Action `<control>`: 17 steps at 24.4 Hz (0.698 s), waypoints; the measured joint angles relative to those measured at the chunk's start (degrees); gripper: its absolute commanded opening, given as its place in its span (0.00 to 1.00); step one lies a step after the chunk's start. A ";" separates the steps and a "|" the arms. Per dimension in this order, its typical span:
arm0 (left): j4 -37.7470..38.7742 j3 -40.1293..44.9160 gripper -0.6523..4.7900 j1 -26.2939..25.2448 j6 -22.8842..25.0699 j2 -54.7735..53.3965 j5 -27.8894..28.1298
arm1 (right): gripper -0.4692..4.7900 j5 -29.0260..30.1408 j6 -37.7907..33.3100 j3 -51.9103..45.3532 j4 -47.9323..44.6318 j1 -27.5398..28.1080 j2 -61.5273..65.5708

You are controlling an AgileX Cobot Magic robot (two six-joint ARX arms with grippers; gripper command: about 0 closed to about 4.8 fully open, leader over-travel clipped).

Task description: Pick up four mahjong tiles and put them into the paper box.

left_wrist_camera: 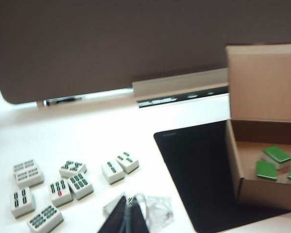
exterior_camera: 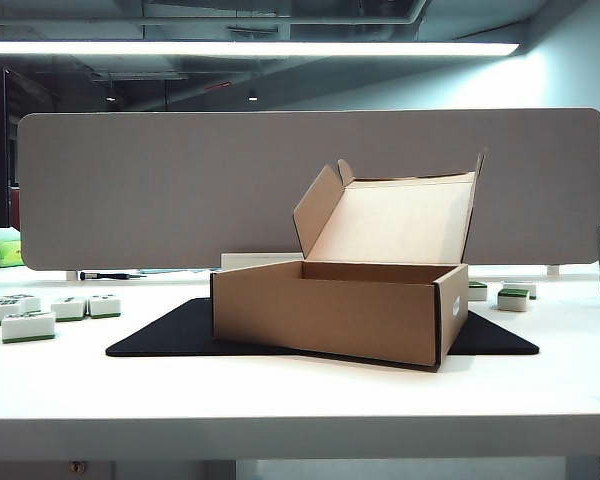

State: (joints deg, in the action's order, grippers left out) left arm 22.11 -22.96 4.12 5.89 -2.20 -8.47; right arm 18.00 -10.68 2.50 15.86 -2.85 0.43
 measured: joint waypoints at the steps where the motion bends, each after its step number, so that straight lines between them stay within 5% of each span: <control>1: -1.03 2.21 0.12 0.00 -0.24 0.00 0.57 | 0.09 0.00 0.00 0.00 0.00 0.00 0.00; 13: -1.75 4.63 0.12 0.04 0.72 0.13 0.94 | 0.09 0.00 0.00 0.00 0.00 0.00 0.00; 17: -6.34 10.88 0.12 0.02 -0.77 0.17 5.92 | 0.09 0.00 0.00 0.00 0.00 0.00 0.00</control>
State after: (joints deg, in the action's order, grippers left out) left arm 15.77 -12.08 4.14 5.13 -2.02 -2.55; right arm 18.00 -10.68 2.50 15.86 -2.85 0.43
